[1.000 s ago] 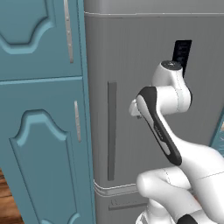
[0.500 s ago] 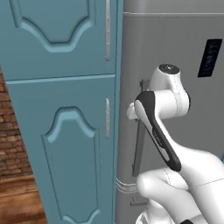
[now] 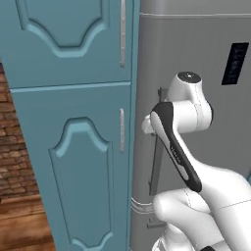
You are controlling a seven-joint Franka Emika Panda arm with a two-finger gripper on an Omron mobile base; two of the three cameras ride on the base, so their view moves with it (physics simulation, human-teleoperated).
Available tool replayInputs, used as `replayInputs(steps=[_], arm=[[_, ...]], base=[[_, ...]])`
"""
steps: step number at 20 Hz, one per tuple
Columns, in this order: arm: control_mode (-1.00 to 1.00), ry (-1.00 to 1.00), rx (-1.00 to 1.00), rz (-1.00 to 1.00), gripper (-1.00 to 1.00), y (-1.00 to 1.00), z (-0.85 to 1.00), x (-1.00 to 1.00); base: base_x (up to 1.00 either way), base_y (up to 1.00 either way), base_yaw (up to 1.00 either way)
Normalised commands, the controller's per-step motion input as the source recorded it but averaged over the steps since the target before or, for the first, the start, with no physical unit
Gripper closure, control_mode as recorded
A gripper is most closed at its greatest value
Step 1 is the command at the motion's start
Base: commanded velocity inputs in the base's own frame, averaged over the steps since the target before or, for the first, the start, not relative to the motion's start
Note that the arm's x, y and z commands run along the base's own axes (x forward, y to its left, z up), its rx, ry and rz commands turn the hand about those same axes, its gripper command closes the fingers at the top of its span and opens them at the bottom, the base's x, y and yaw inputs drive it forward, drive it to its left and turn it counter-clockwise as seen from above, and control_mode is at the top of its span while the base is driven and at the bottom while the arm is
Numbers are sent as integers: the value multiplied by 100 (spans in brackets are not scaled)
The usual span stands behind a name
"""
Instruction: Take the lemon wedge from the fridge and place it on the plate with fish on the dining counter.
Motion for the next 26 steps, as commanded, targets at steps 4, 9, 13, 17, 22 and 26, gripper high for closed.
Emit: replayInputs(steps=[4,9,13,17,22,26], arm=[[100,0,0,0,-100,0,0,0],[100,0,0,0,-100,0,0,0],[100,0,0,0,-100,0,0,0],[100,0,0,0,-100,0,0,0],[100,0,0,0,-100,0,0,0],[-100,-12,0,0,-100,0,3,-17]], base=[[-35,1,0],[-59,2,0],[-55,0,0],[-58,0,0],[-46,0,0],[-20,0,0]])
